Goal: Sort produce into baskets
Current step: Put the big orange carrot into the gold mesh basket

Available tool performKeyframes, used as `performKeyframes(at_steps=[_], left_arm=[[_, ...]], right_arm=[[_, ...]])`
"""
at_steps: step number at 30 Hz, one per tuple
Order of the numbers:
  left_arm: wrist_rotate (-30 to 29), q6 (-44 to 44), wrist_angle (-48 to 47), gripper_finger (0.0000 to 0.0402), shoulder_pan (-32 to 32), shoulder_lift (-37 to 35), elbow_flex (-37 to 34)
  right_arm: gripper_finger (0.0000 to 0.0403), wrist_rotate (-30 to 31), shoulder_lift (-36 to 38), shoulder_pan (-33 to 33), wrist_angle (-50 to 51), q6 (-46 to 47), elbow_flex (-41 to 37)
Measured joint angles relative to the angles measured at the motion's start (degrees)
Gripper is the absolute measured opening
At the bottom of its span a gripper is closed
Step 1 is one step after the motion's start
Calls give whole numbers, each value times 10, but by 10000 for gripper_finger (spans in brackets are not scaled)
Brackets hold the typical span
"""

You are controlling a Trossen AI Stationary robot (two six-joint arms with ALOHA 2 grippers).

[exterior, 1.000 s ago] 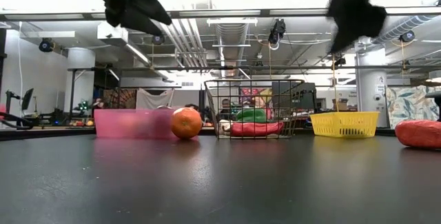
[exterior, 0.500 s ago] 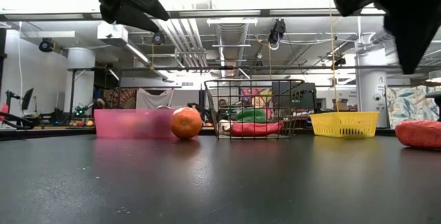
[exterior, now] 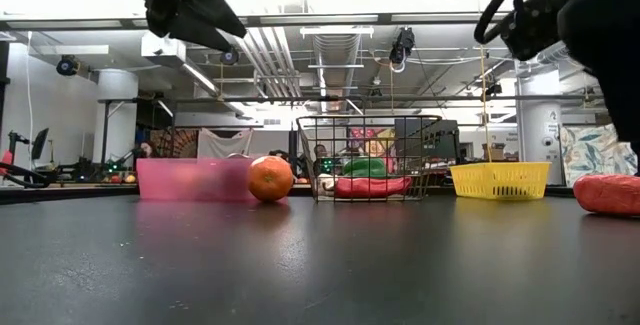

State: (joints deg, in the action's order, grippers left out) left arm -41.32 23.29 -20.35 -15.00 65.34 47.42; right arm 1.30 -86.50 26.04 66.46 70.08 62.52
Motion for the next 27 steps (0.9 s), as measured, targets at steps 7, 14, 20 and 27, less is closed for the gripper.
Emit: performKeyframes(at_steps=[7,14,20,27], left_arm=[[-2,0,1,314,0,31,0],[-3,4,7,314,0,43,7],[-3,-1,4,314,0,42,12],[-3,-4,5,314,0,41,13]], right_arm=[[325,0,0,-2,-28,-1,-18],[325,1,0,-9,-73,0,-46],[325,2,0,-25,-86,-2,-68],[325,2,-3,-38,-101,-6,-95]])
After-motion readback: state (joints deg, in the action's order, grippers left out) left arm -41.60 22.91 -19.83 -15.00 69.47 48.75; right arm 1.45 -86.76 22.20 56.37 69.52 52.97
